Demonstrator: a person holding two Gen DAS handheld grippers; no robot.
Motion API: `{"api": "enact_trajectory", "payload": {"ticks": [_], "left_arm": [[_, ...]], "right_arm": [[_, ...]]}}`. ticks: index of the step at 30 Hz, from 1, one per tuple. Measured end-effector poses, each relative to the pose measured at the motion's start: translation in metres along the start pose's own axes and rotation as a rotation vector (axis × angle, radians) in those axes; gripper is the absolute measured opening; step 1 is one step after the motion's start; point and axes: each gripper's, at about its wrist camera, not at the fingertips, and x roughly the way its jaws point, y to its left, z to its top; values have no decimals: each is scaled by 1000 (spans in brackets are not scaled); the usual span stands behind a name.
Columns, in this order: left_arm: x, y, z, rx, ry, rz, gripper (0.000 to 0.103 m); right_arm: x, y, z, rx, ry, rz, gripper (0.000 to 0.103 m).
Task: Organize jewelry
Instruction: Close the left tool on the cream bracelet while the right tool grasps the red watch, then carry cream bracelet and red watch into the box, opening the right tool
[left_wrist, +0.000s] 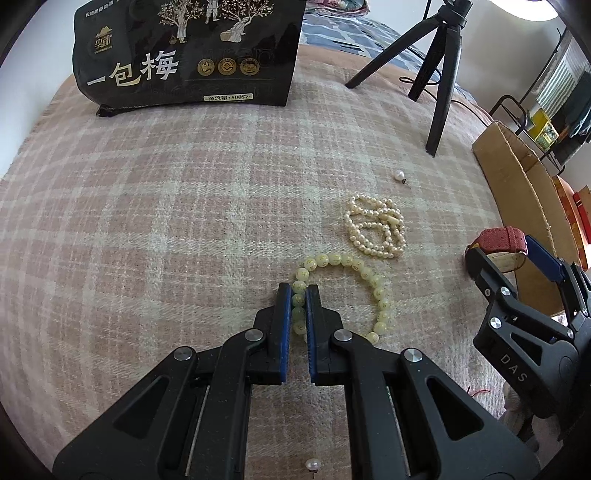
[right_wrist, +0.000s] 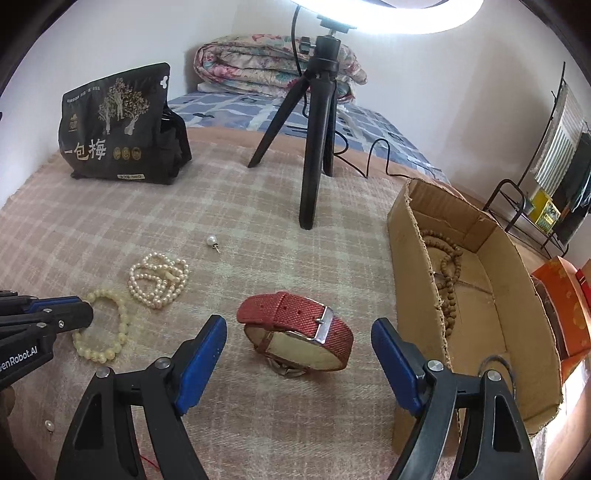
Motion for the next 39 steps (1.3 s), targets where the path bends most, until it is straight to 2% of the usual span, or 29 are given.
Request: {"api": "enact_trajectory", "payload": {"ticks": [2, 4, 5, 16, 28, 39], "left_arm": [[0, 0, 0, -1, 1, -2, 5], [1, 0, 1, -1, 1, -3, 5], [1, 0, 1, 0, 0, -3, 5], [-7, 0, 2, -7, -16, -24, 5], [-44, -13, 4, 18, -102, -66, 5], [-79, -35, 2, 56, -165, -121, 5]], "right_arm": [[4, 1, 1, -22, 4, -22, 79], [7, 3, 1, -49, 13, -20, 63], [8, 3, 1, -56, 14, -27, 60], [-3, -7, 4, -38, -8, 27, 58], [-46, -25, 13, -12, -55, 97, 58], [-82, -76, 11, 43, -68, 104, 58]]}}
